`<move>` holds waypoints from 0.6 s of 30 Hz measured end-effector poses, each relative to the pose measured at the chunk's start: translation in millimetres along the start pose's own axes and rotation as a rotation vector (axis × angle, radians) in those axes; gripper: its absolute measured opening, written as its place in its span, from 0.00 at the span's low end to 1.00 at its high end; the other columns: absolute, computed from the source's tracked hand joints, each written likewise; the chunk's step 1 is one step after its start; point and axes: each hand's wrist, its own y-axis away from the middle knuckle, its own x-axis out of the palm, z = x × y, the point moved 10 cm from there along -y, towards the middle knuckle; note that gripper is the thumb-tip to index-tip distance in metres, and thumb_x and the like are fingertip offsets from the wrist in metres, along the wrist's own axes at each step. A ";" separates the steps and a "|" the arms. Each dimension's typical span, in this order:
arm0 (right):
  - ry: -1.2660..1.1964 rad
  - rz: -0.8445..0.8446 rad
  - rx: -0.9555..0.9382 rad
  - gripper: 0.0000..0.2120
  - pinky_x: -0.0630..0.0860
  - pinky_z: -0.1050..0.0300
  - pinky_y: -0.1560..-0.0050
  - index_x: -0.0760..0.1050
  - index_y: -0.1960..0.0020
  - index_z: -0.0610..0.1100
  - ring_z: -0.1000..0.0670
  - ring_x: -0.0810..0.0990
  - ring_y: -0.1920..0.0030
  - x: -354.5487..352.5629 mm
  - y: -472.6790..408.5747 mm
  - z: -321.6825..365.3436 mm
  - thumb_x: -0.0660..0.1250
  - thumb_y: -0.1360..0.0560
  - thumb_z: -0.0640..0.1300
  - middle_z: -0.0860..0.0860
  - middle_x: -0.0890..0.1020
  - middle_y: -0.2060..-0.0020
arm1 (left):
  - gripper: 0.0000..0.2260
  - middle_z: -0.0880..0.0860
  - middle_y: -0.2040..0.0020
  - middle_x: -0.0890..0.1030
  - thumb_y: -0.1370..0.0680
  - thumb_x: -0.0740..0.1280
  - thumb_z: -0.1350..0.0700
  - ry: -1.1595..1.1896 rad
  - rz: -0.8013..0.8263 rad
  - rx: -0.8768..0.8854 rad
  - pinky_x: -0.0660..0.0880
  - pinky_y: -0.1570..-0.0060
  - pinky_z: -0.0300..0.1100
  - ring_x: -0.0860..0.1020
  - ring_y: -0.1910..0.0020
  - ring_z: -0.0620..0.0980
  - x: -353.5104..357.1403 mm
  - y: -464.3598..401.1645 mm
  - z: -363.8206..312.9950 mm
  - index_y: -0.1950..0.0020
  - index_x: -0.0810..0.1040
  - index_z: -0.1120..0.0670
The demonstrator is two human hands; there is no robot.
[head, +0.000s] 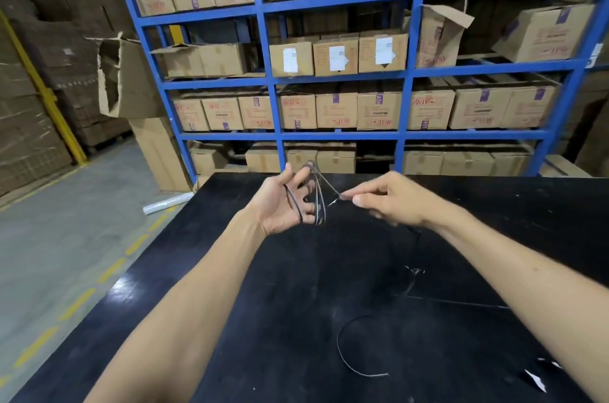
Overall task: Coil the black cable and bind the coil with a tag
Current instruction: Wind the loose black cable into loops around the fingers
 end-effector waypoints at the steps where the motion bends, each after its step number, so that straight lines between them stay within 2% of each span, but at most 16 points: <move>1: -0.097 0.005 0.004 0.12 0.70 0.56 0.69 0.84 0.38 0.57 0.52 0.69 0.74 12.5 0.8 -5.1 0.65 0.17 0.48 0.53 0.74 0.74 | 0.25 0.55 0.23 0.64 0.19 0.52 0.38 0.037 0.016 0.049 0.59 0.32 0.72 0.67 0.30 0.72 7.5 0.3 -9.8 0.24 0.65 0.45; 3: -0.268 0.019 -0.007 0.13 0.70 0.58 0.72 0.83 0.37 0.56 0.51 0.66 0.74 34.2 2.4 -14.3 0.64 0.16 0.46 0.49 0.72 0.71 | 0.24 0.56 0.31 0.71 0.18 0.51 0.39 0.067 0.061 0.133 0.58 0.33 0.74 0.66 0.31 0.76 21.9 1.0 -26.9 0.24 0.67 0.45; 5: -0.351 0.031 -0.002 0.13 0.71 0.57 0.72 0.84 0.40 0.54 0.52 0.66 0.73 51.6 6.9 -24.9 0.62 0.16 0.47 0.47 0.71 0.70 | 0.24 0.58 0.34 0.73 0.17 0.51 0.39 0.100 0.109 0.192 0.58 0.34 0.75 0.64 0.30 0.77 32.8 4.1 -42.9 0.24 0.67 0.45; 7: -0.396 0.067 0.023 0.14 0.72 0.55 0.68 0.86 0.43 0.52 0.52 0.68 0.72 70.2 13.4 -38.4 0.61 0.15 0.51 0.47 0.71 0.69 | 0.23 0.59 0.29 0.68 0.17 0.52 0.40 0.158 0.164 0.225 0.58 0.35 0.77 0.62 0.30 0.78 41.0 8.9 -54.6 0.24 0.67 0.46; 9: -0.379 0.110 0.076 0.21 0.74 0.53 0.65 0.87 0.47 0.49 0.52 0.67 0.71 86.0 18.1 -53.6 0.60 0.17 0.59 0.48 0.70 0.70 | 0.23 0.59 0.23 0.63 0.17 0.52 0.40 0.177 0.239 0.212 0.56 0.34 0.77 0.61 0.30 0.80 52.4 15.4 -57.1 0.25 0.68 0.46; 11: -0.308 0.097 0.136 0.30 0.74 0.53 0.63 0.88 0.53 0.45 0.53 0.66 0.71 88.9 15.8 -67.5 0.60 0.22 0.69 0.49 0.67 0.72 | 0.23 0.59 0.21 0.61 0.17 0.51 0.39 0.129 0.343 0.164 0.53 0.32 0.76 0.59 0.29 0.80 69.1 24.3 -50.3 0.23 0.65 0.44; 13: -0.230 0.016 0.172 0.36 0.73 0.55 0.66 0.87 0.60 0.42 0.52 0.67 0.73 71.1 7.3 -73.8 0.63 0.29 0.75 0.48 0.67 0.74 | 0.24 0.58 0.20 0.58 0.17 0.48 0.38 0.037 0.460 0.078 0.51 0.31 0.75 0.55 0.28 0.79 86.6 33.1 -34.3 0.22 0.60 0.41; 14: -0.146 -0.031 0.169 0.35 0.71 0.56 0.68 0.87 0.62 0.43 0.51 0.68 0.73 55.7 1.5 -73.6 0.65 0.32 0.76 0.47 0.69 0.75 | 0.24 0.57 0.20 0.56 0.17 0.47 0.37 -0.016 0.510 0.022 0.49 0.31 0.75 0.53 0.27 0.79 93.2 37.2 -23.1 0.21 0.58 0.40; 16: 0.113 -0.050 0.140 0.26 0.69 0.58 0.69 0.86 0.64 0.49 0.52 0.70 0.74 23.0 -12.4 -65.4 0.71 0.36 0.73 0.50 0.75 0.75 | 0.26 0.54 0.19 0.55 0.18 0.45 0.36 -0.104 0.577 -0.114 0.46 0.31 0.75 0.50 0.26 0.77 101.4 44.4 1.7 0.21 0.57 0.40; 18: 0.355 0.014 0.104 0.19 0.76 0.55 0.65 0.86 0.64 0.53 0.53 0.78 0.69 -3.6 -24.6 -48.0 0.76 0.38 0.69 0.55 0.83 0.71 | 0.27 0.53 0.19 0.55 0.19 0.45 0.35 -0.189 0.589 -0.259 0.46 0.30 0.73 0.50 0.26 0.78 98.0 47.1 26.9 0.21 0.56 0.40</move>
